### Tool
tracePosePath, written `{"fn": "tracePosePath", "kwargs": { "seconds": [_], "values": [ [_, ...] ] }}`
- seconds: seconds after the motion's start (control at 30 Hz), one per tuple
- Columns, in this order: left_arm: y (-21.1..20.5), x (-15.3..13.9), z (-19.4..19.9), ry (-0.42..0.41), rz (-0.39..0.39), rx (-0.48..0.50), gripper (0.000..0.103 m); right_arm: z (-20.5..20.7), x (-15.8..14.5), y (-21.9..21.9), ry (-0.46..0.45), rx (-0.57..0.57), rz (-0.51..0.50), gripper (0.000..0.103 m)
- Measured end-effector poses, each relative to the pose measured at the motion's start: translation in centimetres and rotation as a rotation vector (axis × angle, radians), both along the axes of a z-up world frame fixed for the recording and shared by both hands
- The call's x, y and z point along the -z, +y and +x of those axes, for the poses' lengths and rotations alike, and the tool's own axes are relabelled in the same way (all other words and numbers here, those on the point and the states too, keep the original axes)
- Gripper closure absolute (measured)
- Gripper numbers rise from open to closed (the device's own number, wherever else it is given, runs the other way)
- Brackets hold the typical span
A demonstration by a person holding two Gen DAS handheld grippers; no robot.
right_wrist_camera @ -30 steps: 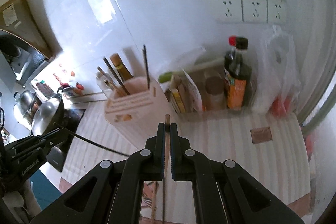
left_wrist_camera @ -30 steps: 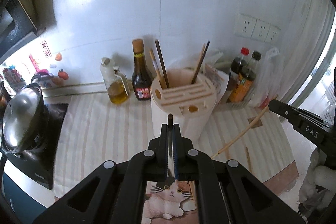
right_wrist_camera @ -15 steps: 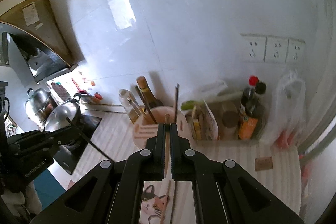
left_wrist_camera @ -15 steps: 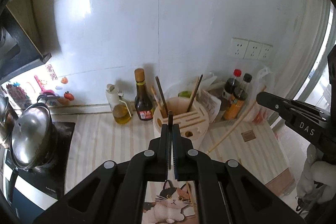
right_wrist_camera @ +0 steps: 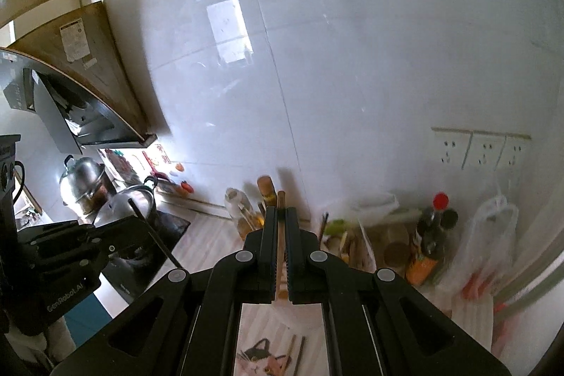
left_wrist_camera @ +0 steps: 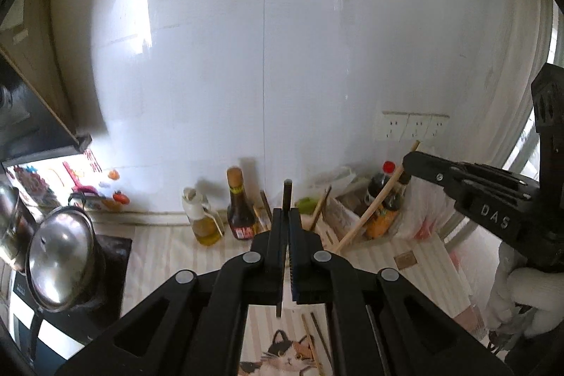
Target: Organize utensils
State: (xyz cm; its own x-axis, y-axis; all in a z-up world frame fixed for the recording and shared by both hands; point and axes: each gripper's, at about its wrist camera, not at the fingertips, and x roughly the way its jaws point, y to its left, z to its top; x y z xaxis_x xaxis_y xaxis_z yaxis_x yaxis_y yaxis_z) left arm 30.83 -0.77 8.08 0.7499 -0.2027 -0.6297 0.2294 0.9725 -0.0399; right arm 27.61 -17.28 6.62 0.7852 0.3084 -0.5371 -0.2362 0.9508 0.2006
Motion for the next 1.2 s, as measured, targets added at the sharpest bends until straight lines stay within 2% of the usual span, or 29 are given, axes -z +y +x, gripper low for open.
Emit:
{"fn": "tracePosePath", "kwargs": {
  "seconds": [0.13, 0.27, 0.37, 0.43, 0.53, 0.6, 0.63, 0.67, 0.73, 0.87, 1.03, 1.2],
  "values": [
    [0.0, -1.9, 1.6, -0.029, -0.002, -0.012, 0.103, 1.5, -1.5, 0.5, -0.014, -0.011, -0.006, 0.099],
    [0.1, -2.6, 3.9, -0.031, 0.005, -0.025, 0.103, 3.5, -2.3, 0.9, -0.018, -0.004, -0.015, 0.099],
    [0.9, -2.0, 4.9, -0.017, -0.005, -0.036, 0.103, 4.4, -2.1, 0.7, -0.015, 0.004, -0.003, 0.099],
    [2.2, -1.0, 4.6, -0.011, -0.045, -0.063, 0.101, 3.9, -1.9, 0.2, -0.022, 0.004, 0.010, 0.099],
    [3.9, 1.5, 3.5, 0.011, -0.070, -0.114, 0.093, 2.7, -1.4, -0.5, -0.031, 0.007, 0.027, 0.099],
    [4.8, 3.4, 3.0, 0.037, -0.075, -0.152, 0.062, 1.4, -0.8, -1.1, -0.026, 0.011, 0.045, 0.099],
    [5.2, 4.4, 2.6, 0.042, -0.076, -0.175, 0.030, 0.7, -0.4, -1.5, -0.025, 0.017, 0.053, 0.099],
    [5.7, 5.5, 2.2, 0.043, -0.081, -0.197, 0.014, 0.1, 0.0, -1.7, -0.022, 0.018, 0.058, 0.099],
    [6.4, 7.8, 1.6, 0.051, -0.069, -0.237, 0.014, -1.4, 0.9, -2.4, -0.009, 0.027, 0.061, 0.099],
    [7.4, 12.3, 1.6, 0.132, -0.057, -0.278, 0.014, -4.0, 3.7, -3.3, 0.047, 0.036, 0.060, 0.099],
    [7.3, 18.1, 0.8, 0.228, -0.007, -0.304, 0.014, -6.5, 9.3, -4.5, 0.189, 0.065, 0.057, 0.099],
    [6.8, 22.4, 0.1, 0.305, 0.044, -0.319, 0.014, -6.9, 16.0, -6.3, 0.364, 0.095, 0.068, 0.099]
  ]
}}
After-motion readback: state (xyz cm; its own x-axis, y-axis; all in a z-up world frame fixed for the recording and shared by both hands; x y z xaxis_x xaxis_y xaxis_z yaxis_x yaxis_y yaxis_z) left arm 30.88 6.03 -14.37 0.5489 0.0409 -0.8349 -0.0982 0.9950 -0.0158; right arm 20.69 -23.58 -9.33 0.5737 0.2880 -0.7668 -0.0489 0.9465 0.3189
